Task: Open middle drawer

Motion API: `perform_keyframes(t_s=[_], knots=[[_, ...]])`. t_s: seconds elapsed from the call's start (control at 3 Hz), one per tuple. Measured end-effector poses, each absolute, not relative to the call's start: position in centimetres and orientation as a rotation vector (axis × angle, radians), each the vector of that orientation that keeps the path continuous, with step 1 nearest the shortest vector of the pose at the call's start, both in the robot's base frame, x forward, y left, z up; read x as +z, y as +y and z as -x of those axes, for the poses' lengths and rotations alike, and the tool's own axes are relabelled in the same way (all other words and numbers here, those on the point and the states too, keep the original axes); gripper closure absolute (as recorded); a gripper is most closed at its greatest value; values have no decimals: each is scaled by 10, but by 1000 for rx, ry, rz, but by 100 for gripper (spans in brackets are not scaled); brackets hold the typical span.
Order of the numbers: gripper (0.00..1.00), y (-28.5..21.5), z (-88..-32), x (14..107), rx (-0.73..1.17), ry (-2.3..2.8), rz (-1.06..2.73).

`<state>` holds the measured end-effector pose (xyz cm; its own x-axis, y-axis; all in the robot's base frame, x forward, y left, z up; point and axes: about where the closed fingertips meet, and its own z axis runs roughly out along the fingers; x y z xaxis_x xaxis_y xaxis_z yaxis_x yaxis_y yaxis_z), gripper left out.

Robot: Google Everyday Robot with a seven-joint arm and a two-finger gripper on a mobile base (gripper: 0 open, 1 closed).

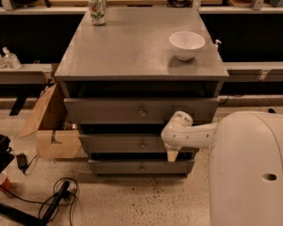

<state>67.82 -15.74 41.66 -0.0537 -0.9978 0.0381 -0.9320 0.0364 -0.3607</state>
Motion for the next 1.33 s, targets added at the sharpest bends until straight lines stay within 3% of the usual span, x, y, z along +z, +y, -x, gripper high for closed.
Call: perform_keyframes(t_s=[0.33,1.0,1.33], knots=[[56,-161,-679,407,-391,2111,1965],[100,-161,-679,412,-391,2111,1965],[100,-161,-679,415,-391,2111,1965]])
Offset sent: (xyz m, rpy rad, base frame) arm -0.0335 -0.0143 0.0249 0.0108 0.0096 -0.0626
